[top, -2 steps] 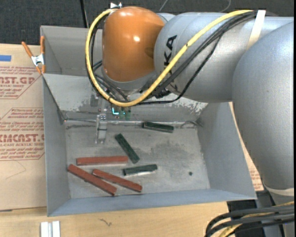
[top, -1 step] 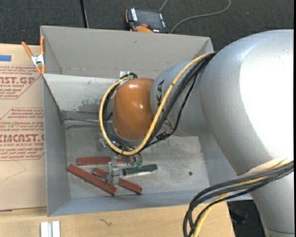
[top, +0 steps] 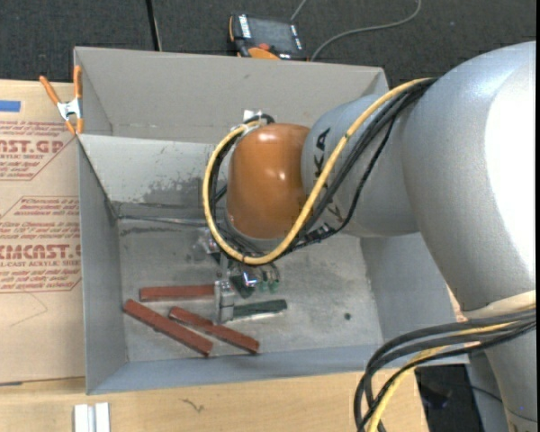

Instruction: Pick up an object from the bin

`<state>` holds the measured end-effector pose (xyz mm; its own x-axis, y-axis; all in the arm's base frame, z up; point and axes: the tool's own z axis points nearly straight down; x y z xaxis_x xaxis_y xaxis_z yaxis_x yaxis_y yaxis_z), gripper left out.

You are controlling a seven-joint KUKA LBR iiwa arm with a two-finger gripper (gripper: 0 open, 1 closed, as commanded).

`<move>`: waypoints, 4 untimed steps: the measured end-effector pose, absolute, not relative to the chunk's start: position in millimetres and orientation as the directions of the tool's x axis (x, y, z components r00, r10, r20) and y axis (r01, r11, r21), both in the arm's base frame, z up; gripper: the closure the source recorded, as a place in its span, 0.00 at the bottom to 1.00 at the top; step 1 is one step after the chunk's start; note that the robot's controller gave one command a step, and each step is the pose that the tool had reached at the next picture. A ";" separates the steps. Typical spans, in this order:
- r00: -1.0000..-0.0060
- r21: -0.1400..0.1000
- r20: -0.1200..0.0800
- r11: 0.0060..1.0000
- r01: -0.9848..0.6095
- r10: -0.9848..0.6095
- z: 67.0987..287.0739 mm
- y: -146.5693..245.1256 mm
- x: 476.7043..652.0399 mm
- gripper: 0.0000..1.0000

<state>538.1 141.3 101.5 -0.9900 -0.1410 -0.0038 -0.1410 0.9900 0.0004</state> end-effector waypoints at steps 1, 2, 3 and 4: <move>-0.999 0.002 -0.001 0.999 0.041 0.041 99.6 155.3 538.7 0.00; -0.998 0.001 0.003 0.998 0.063 0.063 68.4 142.3 523.1 0.00; -0.998 0.002 0.000 0.998 0.062 0.062 68.8 143.6 523.3 0.00; -0.998 0.002 0.005 0.998 0.062 0.062 71.8 144.0 523.2 1.00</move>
Offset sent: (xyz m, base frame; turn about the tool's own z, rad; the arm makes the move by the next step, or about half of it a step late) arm 0.0007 0.0128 -0.0015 0.1841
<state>523.2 144.0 71.8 -0.9981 0.0618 0.0054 0.0618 0.9981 0.0017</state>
